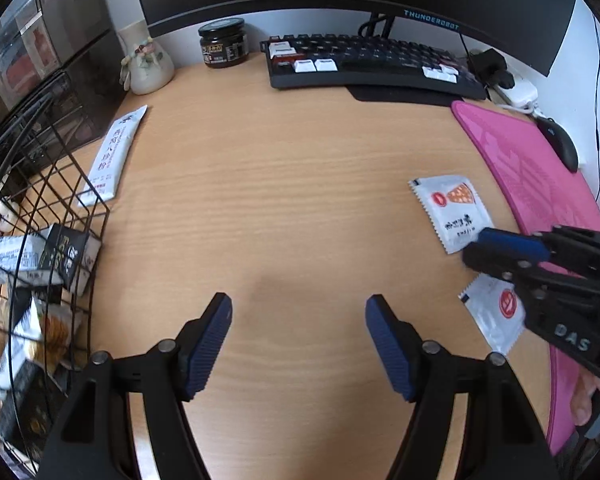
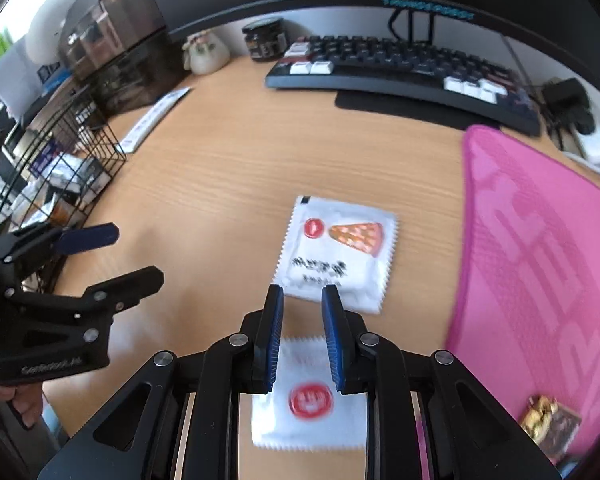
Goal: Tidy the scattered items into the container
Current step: 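Grasp a white sachet with the right gripper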
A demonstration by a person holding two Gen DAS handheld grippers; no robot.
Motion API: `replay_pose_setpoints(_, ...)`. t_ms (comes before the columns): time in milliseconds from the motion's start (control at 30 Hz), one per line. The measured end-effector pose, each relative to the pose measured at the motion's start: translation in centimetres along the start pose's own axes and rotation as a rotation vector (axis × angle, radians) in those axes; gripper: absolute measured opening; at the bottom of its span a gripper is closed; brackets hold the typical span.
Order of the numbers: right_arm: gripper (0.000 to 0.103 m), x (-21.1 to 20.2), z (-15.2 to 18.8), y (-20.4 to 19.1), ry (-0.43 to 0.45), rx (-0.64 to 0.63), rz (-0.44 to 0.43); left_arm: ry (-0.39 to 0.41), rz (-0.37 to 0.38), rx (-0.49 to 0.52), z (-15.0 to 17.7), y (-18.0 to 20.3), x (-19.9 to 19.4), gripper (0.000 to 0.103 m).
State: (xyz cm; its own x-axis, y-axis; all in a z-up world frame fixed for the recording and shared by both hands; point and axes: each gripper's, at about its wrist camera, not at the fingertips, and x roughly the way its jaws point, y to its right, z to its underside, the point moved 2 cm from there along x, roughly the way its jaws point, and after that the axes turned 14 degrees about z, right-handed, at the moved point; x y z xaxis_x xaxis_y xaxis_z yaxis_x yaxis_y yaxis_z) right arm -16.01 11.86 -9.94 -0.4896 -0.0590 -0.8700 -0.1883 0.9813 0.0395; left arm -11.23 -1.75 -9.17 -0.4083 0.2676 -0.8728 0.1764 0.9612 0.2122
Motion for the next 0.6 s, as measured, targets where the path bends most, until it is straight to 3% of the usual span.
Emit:
replay_pose_setpoints(133,0.027,-1.6,-0.1,1.2,0.035,0.036,0.04,-0.008,-0.002,0.009,0.7,0.9,-0.1,0.074)
replay_pose_setpoints(200,0.064,-1.7,-0.8,1.2,0.059,0.035,0.06,-0.013,-0.001,0.016,1.0,1.3,-0.1,0.074)
replay_pose_setpoints(233,0.07,-1.6,-1.2,1.0,0.071,0.035,0.06,-0.015,-0.002,0.017,1.0,1.4,-0.1,0.074)
replay_pose_setpoints(367,0.073,0.1,-2.9,0.2,0.061,0.031,0.09,-0.025,-0.009,0.01,1.3,0.9,-0.1,0.074)
replay_pose_setpoints(600,0.074,2.7,-3.0,-1.1,0.044,-0.012,0.154,-0.035,-0.009,-0.011,1.7,-0.8,0.2,0.074)
